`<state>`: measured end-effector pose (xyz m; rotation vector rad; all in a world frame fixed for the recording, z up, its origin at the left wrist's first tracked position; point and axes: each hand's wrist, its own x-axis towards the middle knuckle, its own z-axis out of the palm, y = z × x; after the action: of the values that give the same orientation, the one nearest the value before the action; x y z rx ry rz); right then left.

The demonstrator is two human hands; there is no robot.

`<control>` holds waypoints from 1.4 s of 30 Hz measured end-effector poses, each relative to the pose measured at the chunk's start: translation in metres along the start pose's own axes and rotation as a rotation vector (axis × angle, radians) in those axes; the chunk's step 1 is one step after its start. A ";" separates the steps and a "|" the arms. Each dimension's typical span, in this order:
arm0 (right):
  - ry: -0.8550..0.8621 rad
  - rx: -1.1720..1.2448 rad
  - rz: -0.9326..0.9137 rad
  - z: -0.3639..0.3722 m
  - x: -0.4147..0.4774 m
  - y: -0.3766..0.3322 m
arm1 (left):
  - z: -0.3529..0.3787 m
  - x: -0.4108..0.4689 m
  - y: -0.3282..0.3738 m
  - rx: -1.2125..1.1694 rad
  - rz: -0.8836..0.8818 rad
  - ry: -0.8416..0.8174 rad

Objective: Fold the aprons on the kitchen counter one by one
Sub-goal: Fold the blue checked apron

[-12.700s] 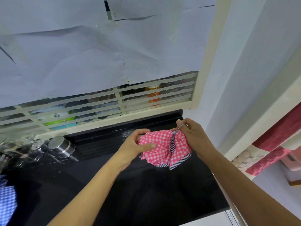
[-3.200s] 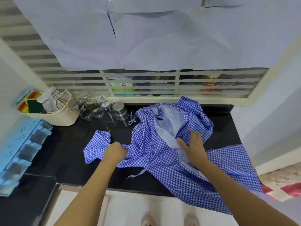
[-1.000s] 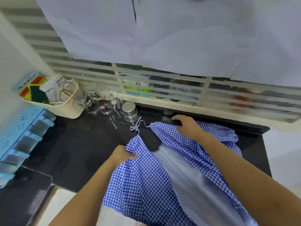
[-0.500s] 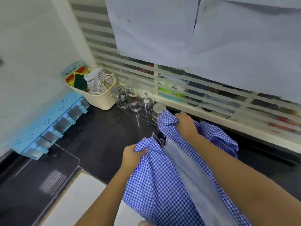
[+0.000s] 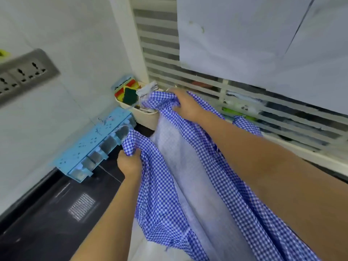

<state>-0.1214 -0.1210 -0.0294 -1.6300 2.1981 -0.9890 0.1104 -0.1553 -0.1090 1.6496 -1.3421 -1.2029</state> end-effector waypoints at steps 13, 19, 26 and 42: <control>-0.130 -0.178 -0.058 0.108 -0.177 0.036 | 0.012 -0.032 -0.091 0.752 0.332 -0.168; -0.333 -0.279 0.067 0.155 -0.246 0.030 | -0.001 -0.025 -0.095 0.823 0.197 -0.357; -0.422 -0.398 0.229 0.136 -0.238 0.054 | -0.036 0.000 -0.115 1.152 0.293 -0.608; -0.254 -0.307 0.519 0.198 -0.291 -0.049 | 0.007 -0.040 -0.089 1.237 0.207 -0.650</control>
<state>0.1274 0.0626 -0.2048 -1.1021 2.4774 -0.3003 0.1322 -0.0950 -0.1835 1.7863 -2.9841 -0.7860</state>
